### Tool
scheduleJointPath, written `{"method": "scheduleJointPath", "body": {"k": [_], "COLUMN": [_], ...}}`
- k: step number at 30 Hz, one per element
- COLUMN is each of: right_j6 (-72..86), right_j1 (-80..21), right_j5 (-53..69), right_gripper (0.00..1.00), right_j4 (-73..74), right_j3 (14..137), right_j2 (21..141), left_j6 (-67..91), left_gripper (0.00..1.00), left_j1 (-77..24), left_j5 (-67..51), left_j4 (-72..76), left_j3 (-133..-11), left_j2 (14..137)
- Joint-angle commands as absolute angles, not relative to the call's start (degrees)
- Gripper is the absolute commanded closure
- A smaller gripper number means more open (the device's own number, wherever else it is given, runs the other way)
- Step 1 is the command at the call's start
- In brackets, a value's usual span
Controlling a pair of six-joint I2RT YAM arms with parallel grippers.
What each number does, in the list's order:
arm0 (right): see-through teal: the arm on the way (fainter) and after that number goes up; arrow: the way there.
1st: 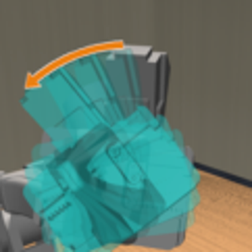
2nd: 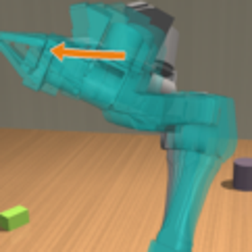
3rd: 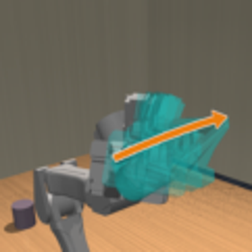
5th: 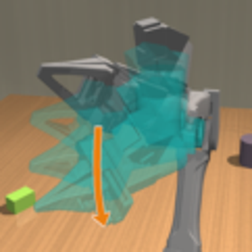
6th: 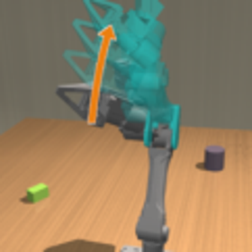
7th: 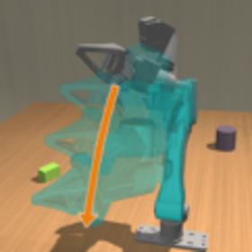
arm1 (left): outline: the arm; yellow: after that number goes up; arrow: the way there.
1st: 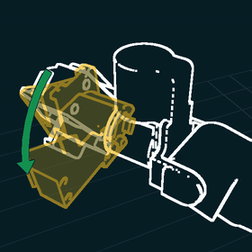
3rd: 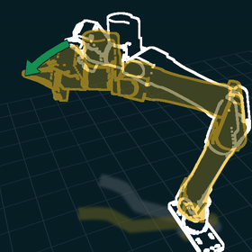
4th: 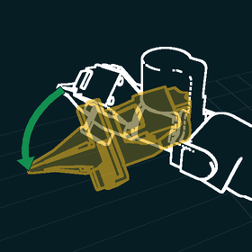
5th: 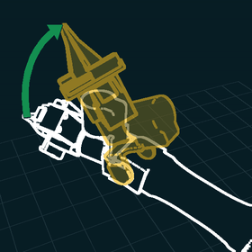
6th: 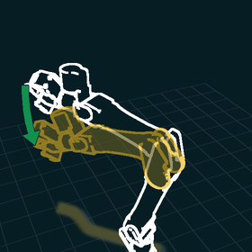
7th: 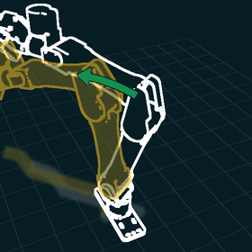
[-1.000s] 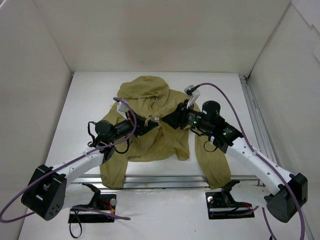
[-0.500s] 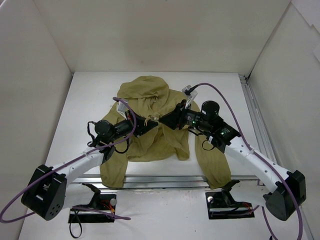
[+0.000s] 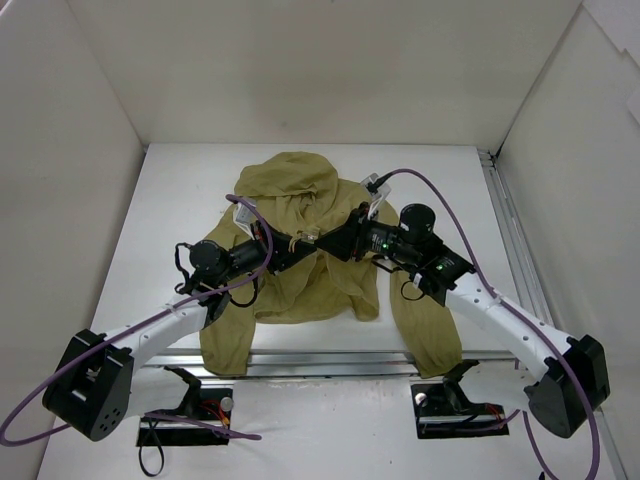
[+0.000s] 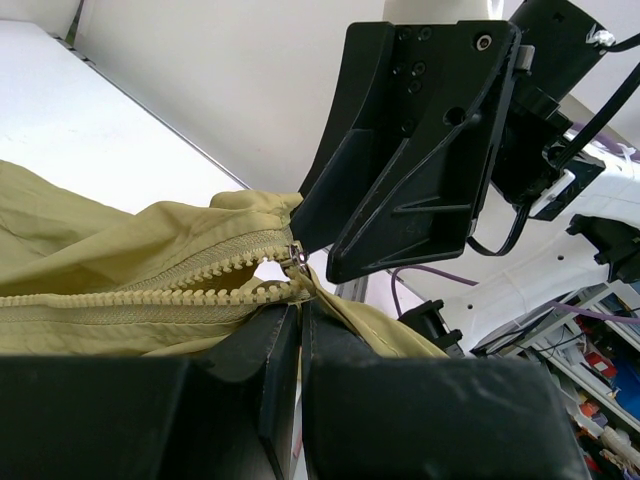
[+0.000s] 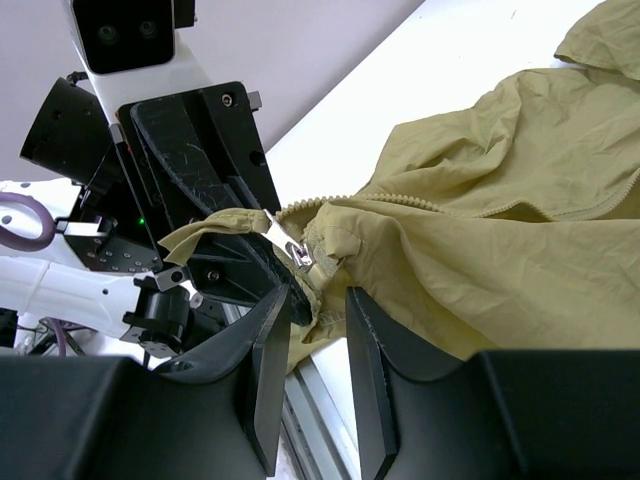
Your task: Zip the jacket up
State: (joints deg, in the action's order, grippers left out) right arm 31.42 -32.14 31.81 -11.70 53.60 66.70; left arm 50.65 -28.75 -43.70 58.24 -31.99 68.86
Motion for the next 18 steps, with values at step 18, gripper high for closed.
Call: {"method": "scheduleJointPath", "body": {"k": [18], "right_j6": [34.54], "right_j1": [-31.82], "right_j5": [35.24], "right_gripper": [0.83], "right_j4": [-24.34], "right_j3": [51.5], "right_j2": [67.41], "left_j6": [51.33], "left_gripper": [1.0], "left_j1": [-28.3], "left_j5": [-45.44], "left_j4": [65.3], "left_j3": [-34.8], "left_j2": [68.38]}}
